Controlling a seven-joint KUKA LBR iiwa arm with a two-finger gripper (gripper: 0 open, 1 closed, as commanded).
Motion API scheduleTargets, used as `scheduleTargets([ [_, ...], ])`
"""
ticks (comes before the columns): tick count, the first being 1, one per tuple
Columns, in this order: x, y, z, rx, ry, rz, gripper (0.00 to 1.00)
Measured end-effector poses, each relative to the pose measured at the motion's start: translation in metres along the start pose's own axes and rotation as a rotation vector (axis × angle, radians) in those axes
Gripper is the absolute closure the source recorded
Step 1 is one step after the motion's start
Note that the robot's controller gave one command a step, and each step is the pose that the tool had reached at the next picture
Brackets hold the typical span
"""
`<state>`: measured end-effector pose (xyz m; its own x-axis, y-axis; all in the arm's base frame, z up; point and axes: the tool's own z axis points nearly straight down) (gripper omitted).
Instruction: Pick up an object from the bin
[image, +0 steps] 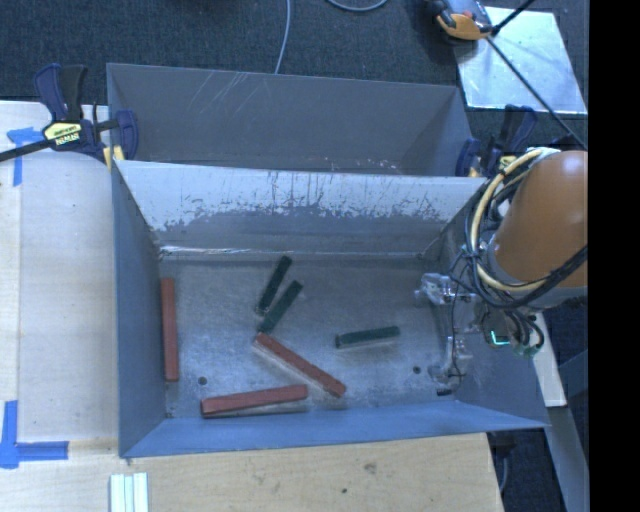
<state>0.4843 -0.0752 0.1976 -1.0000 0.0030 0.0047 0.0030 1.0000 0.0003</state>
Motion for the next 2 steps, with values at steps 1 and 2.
scheduleTargets([
  [1, -0.002, 0.0, -0.003, 0.001, -0.008, -0.003, 0.0],
  [2, -0.029, 0.004, 0.056, 0.002, -0.013, -0.08, 0.0],
])
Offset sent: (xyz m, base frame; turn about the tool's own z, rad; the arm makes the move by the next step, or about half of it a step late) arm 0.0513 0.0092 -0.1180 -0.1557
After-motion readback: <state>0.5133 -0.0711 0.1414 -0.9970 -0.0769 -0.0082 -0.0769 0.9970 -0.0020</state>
